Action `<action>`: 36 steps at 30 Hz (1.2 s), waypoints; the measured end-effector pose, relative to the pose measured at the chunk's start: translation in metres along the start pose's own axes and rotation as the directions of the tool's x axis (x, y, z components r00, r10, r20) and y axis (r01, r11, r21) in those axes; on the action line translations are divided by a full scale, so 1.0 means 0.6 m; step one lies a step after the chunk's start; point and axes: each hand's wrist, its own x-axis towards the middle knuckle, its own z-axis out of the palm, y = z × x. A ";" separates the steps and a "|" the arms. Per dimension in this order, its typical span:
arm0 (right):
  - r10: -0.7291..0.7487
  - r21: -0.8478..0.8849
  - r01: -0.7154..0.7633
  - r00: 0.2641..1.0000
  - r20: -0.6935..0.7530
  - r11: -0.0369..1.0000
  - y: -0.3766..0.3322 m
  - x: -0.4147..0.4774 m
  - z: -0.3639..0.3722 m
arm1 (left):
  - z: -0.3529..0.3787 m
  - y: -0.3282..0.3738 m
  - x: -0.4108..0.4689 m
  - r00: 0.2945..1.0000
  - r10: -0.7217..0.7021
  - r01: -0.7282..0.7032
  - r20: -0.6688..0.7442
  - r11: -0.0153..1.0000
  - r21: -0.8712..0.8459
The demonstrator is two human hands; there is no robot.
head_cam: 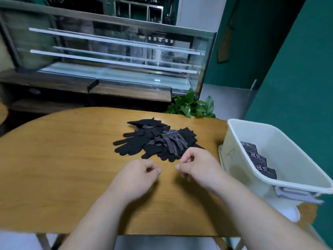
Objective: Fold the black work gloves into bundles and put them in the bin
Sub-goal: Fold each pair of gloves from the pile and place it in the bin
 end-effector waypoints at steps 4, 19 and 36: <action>0.042 -0.087 -0.041 0.999 0.014 0.995 0.010 0.026 0.056 | 0.016 -0.061 0.005 0.998 -0.064 0.065 0.014 0.993 -0.101; 0.009 -0.162 -0.032 0.990 -0.140 0.986 0.007 0.176 0.113 | -0.016 -0.158 0.067 0.995 -0.099 0.096 -0.007 0.979 -0.179; -0.015 -0.613 -0.153 0.965 -0.261 0.775 0.011 0.259 0.102 | -0.027 -0.164 0.075 0.999 -0.046 0.039 -0.021 0.962 -0.269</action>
